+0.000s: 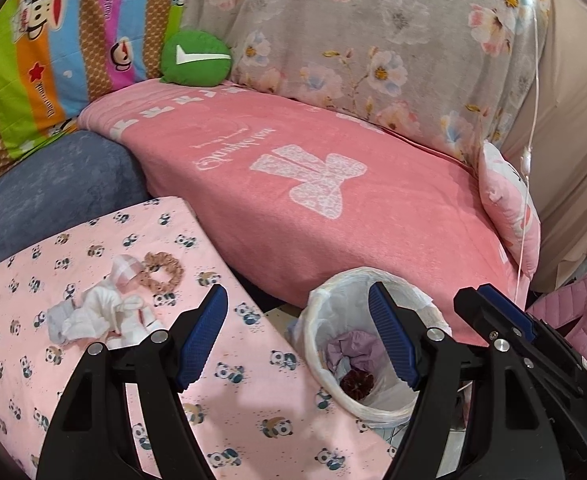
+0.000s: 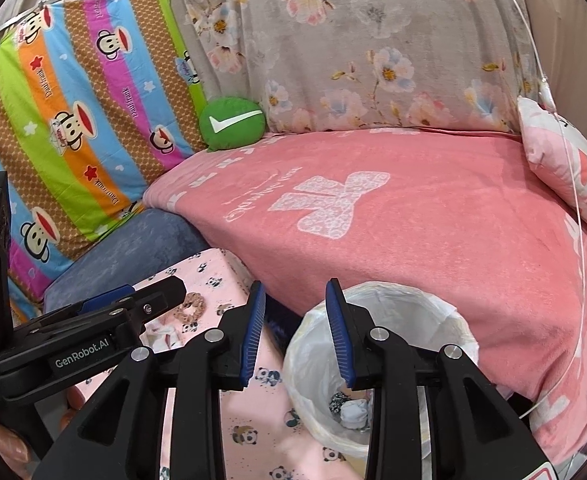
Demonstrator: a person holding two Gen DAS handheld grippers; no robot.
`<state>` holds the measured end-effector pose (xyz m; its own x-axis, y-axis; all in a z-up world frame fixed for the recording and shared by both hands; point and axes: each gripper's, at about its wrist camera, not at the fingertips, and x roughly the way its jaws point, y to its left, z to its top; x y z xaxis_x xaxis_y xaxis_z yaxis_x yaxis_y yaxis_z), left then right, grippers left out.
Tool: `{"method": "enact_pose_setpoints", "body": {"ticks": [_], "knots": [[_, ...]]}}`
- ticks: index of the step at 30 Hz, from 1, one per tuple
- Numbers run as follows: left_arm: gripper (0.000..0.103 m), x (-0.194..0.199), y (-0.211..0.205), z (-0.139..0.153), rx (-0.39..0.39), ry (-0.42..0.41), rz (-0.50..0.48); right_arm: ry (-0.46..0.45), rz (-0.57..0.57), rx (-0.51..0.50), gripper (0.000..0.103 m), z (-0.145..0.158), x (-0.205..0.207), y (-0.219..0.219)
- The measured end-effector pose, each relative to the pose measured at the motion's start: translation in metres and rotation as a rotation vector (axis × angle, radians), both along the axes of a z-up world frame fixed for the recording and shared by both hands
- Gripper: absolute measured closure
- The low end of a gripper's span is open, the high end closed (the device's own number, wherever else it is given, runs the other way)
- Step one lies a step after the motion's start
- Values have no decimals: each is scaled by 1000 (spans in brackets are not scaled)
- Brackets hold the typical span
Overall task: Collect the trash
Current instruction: 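Move both tools back over the remaining white socks on the cushion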
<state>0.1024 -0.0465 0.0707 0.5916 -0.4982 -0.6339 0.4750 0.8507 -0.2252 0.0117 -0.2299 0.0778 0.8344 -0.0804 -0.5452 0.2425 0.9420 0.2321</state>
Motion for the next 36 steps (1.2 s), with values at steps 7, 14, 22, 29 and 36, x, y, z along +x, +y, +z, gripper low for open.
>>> {"method": "enact_pose_setpoints", "body": {"ticks": [7,14,22,29,36], "knots": [[34,12,37,-6,-13,18,72,12,66,-13,70,-1,17,36],[34,23,76,-12,-25,34,139,25,125,-29,70,-3,33,73],[34,36,126,-26,-25,62,227,55,191,-46,68,-10,54,116],[34,51,175,-49,2,106,325,92,259,-54,68,-25,76,156],[34,71,209,-72,37,149,397,139,327,-56,68,-45,106,198]]}}
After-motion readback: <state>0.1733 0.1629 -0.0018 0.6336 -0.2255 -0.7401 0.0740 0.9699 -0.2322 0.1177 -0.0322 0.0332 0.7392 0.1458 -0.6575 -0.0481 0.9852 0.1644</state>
